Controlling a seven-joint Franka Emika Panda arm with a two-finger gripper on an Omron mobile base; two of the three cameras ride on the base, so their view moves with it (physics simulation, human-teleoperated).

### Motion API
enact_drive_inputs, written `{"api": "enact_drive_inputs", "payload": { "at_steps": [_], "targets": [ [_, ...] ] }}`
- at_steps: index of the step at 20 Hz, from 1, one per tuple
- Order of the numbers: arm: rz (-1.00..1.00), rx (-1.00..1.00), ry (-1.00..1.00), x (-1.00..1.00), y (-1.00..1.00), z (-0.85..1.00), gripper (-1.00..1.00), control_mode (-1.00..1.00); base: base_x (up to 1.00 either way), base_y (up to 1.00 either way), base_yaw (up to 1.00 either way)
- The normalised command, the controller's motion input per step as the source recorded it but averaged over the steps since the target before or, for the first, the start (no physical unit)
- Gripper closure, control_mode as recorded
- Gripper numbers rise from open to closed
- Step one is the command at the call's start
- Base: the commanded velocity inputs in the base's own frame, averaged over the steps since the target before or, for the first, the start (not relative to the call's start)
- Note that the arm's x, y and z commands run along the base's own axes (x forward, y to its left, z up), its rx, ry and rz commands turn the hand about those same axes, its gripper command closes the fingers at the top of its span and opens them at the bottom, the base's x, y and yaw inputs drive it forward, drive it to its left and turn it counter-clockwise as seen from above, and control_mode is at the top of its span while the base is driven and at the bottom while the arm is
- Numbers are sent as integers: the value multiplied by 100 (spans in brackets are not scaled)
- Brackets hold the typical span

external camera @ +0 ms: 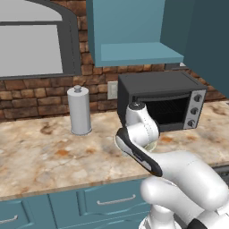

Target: Pick up the bowls on the counter and stack them on top of one another in the open cabinet. Place the smaller bowl on top of the larger bowl.

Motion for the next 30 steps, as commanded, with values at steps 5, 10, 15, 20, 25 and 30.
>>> {"api": "enact_drive_inputs", "payload": {
  "at_steps": [5,10,15,20,25,30],
  "targets": [
    [0,0,-6,3,13,-22,-100,-100,0,0,0],
    [0,-1,-9,23,13,-20,-100,-100,0,0,0],
    [-2,-2,-4,30,3,-16,-100,-100,0,0,0],
    [-3,-2,0,30,0,-9,-100,-100,0,0,0],
    [0,0,-1,22,0,-8,-100,-100,0,0,0],
    [0,0,-4,17,1,-20,-100,-100,0,0,0]
  ]
}}
